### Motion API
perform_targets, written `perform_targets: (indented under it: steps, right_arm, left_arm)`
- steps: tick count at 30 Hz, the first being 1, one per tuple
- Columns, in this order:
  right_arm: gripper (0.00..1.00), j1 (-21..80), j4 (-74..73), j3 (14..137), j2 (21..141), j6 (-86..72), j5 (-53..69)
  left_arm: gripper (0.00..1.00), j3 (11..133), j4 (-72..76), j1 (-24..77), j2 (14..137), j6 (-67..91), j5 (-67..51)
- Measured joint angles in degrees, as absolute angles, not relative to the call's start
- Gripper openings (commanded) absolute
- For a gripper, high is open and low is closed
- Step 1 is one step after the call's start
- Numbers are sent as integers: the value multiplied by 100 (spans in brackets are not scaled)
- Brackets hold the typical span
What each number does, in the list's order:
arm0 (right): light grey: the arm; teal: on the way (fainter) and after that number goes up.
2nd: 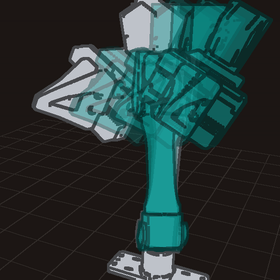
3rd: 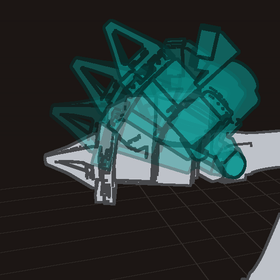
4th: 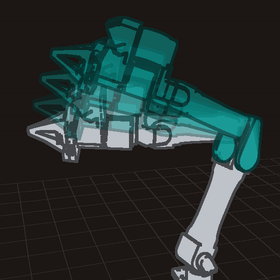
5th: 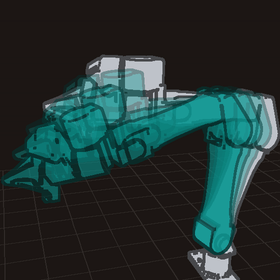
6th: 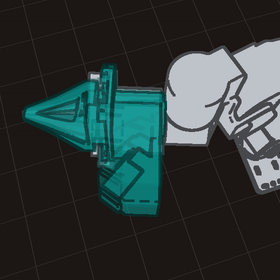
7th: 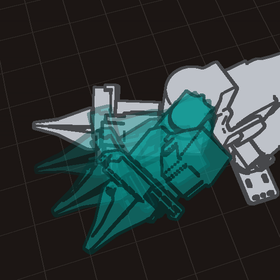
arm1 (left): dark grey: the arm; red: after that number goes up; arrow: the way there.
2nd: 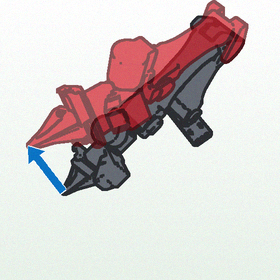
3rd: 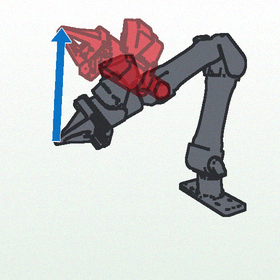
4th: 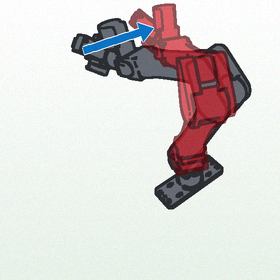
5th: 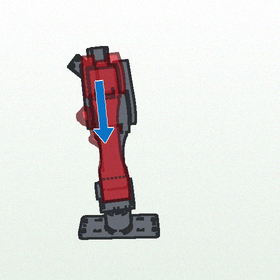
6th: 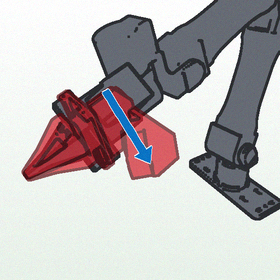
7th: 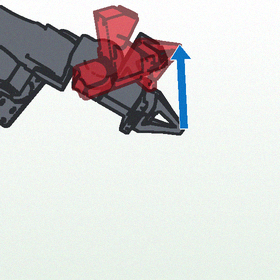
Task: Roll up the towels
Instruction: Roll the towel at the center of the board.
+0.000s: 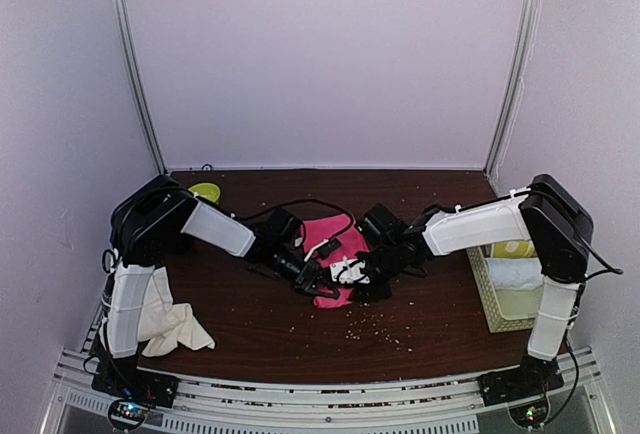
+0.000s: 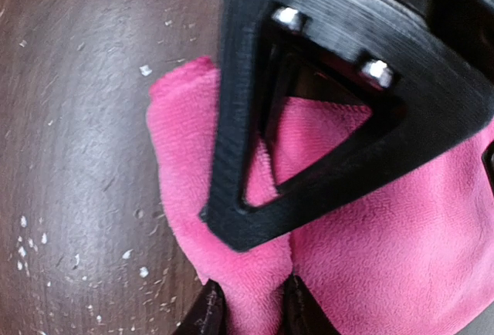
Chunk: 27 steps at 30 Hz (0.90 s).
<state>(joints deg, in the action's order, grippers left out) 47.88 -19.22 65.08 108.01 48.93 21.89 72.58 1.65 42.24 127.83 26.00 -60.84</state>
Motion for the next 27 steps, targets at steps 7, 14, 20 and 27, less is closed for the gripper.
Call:
perform_targets:
  steps: [7, 14, 20, 27]
  right_arm:
    - [8, 4786, -2300, 6904, 10986, 4895, 2139]
    - [7, 4772, -3380, 7677, 11362, 4274, 2244]
    - [5, 4735, -4364, 8182, 11653, 3708, 2858]
    - [4, 4477, -5732, 8547, 12090, 3225, 4016]
  left_arm:
    - [42, 6834, -89, 4182, 12079, 2349, -5301]
    - [46, 6093, -600, 4093, 10237, 1804, -2703]
    - [45, 5199, -266, 4191, 8628, 1074, -628]
    - [48, 4744, 102, 5586, 7675, -419, 893]
